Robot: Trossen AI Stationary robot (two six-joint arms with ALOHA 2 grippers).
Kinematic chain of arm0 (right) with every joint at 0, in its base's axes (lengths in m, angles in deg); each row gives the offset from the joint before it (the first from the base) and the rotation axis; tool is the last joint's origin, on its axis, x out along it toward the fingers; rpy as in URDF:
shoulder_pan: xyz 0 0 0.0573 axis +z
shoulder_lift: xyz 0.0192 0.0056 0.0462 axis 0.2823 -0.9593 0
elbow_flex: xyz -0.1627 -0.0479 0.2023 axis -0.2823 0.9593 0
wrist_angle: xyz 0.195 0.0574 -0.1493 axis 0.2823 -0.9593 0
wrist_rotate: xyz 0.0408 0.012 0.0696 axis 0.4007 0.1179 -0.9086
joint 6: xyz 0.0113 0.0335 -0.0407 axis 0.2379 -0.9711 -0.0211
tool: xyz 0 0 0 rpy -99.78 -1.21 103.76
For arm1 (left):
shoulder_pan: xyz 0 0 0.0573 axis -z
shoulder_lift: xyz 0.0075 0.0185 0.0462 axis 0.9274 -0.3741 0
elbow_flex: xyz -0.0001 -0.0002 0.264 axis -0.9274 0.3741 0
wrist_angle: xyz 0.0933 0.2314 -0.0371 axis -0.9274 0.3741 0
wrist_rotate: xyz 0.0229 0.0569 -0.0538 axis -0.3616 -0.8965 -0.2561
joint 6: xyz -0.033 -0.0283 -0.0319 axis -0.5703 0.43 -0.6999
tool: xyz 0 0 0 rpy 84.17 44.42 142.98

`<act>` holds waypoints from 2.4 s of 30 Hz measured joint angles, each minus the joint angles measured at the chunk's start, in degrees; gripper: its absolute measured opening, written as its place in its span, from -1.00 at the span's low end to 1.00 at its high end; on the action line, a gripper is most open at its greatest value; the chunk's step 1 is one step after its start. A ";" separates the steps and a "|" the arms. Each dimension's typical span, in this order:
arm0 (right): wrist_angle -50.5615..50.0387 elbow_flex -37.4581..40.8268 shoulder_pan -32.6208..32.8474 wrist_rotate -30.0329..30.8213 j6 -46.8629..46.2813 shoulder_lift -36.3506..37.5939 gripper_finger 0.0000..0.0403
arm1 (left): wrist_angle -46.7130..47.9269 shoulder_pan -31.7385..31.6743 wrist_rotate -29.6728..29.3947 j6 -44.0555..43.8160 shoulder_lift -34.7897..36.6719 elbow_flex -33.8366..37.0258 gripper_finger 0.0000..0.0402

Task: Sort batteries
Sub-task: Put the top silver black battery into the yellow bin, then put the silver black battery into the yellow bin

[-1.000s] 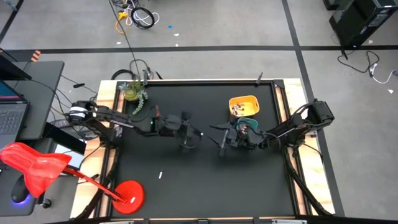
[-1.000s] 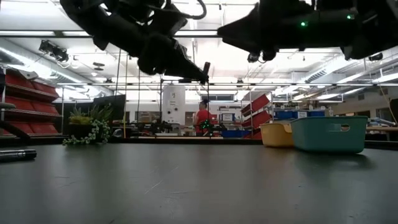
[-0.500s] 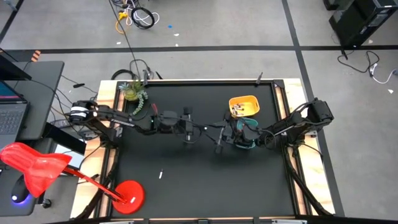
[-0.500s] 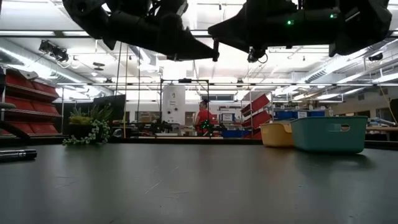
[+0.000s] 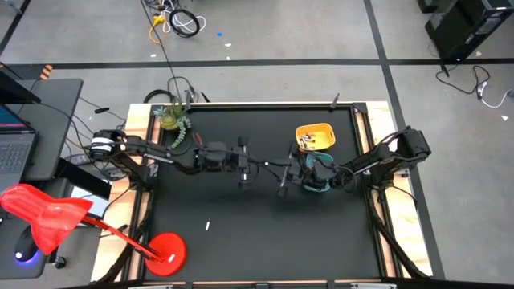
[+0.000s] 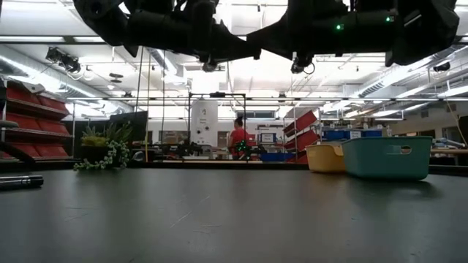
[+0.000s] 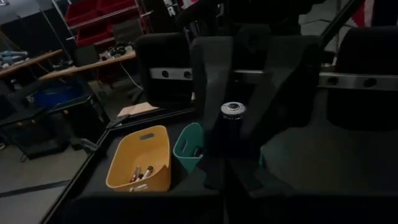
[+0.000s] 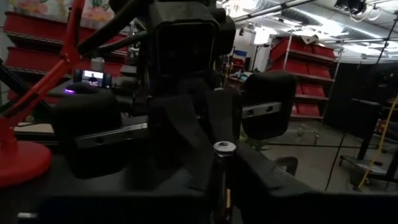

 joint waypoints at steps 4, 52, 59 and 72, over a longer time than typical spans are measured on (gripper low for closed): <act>-0.97 0.00 -0.60 0.00 -0.88 0.04 -0.84 | 0.40 -0.05 -0.92 -0.24 0.00 0.00 -0.99; -79.38 -0.06 -29.25 4.12 -35.97 26.31 -0.17 | 59.21 6.29 -3.97 -28.69 5.86 -4.66 -0.07; -48.27 7.89 -7.93 32.74 -24.95 26.70 -0.29 | 74.01 10.46 1.94 -42.39 5.68 -8.14 -0.07; 11.47 14.48 4.61 31.45 2.89 4.37 -0.37 | 85.65 12.55 4.23 -58.29 5.16 -14.84 -0.07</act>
